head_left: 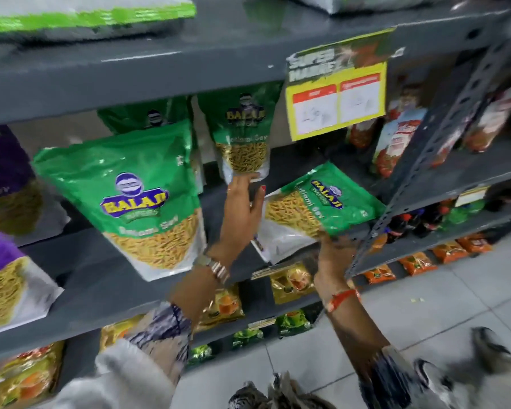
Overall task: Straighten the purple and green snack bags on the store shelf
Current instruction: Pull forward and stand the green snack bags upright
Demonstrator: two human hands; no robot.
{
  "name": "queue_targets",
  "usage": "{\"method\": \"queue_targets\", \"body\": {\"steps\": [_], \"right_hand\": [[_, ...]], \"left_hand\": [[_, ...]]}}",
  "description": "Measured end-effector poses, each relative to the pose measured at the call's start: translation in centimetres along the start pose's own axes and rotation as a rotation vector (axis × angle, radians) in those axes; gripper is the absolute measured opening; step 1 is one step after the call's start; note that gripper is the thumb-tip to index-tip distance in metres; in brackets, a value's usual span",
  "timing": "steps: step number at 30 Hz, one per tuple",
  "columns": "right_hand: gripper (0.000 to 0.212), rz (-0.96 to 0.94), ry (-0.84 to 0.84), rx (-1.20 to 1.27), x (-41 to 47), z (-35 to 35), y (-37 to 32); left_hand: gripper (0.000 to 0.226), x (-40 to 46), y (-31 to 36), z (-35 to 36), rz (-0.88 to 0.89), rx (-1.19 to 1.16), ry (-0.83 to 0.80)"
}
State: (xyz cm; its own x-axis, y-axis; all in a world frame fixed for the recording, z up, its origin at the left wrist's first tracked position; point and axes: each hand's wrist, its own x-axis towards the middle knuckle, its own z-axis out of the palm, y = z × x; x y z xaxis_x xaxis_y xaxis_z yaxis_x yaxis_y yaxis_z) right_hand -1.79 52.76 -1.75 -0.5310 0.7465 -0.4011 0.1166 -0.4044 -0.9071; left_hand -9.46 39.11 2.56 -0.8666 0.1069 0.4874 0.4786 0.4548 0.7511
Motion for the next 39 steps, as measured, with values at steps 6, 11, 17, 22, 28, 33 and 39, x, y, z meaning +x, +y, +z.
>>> {"method": "queue_targets", "body": {"steps": [6,11,17,22,28,33,39], "right_hand": [[0.02,0.221,-0.217,0.08,0.9,-0.6,0.1],[0.028,0.307,-0.263,0.091,0.6,-0.5,-0.8],[0.03,0.348,-0.285,0.164,0.4,-1.8,-1.0],[0.028,0.236,-0.359,-0.043,-0.8,-3.8,-0.6],[0.029,0.226,-0.392,-0.06,-1.8,-6.0,-2.1],[0.02,0.15,-0.543,-0.055,-3.5,-9.2,-2.7],[0.019,0.045,-0.565,-0.082,-4.1,-8.4,-4.3]], "left_hand": [[0.038,7.5,-1.7,4.1,-0.391,0.316,-0.645],[0.034,8.0,-1.3,4.5,-0.472,0.115,-0.834],[0.024,5.8,-2.1,3.7,-0.607,-0.061,-0.637],[0.017,0.5,-2.0,1.2,-0.671,-0.134,-0.422],[0.033,-6.5,0.6,-3.6,-0.671,-0.325,-0.245],[0.023,-10.0,2.4,-6.8,-0.687,-0.506,-0.221],[0.031,-10.0,4.6,-7.2,-0.568,-0.473,-0.191]]}}
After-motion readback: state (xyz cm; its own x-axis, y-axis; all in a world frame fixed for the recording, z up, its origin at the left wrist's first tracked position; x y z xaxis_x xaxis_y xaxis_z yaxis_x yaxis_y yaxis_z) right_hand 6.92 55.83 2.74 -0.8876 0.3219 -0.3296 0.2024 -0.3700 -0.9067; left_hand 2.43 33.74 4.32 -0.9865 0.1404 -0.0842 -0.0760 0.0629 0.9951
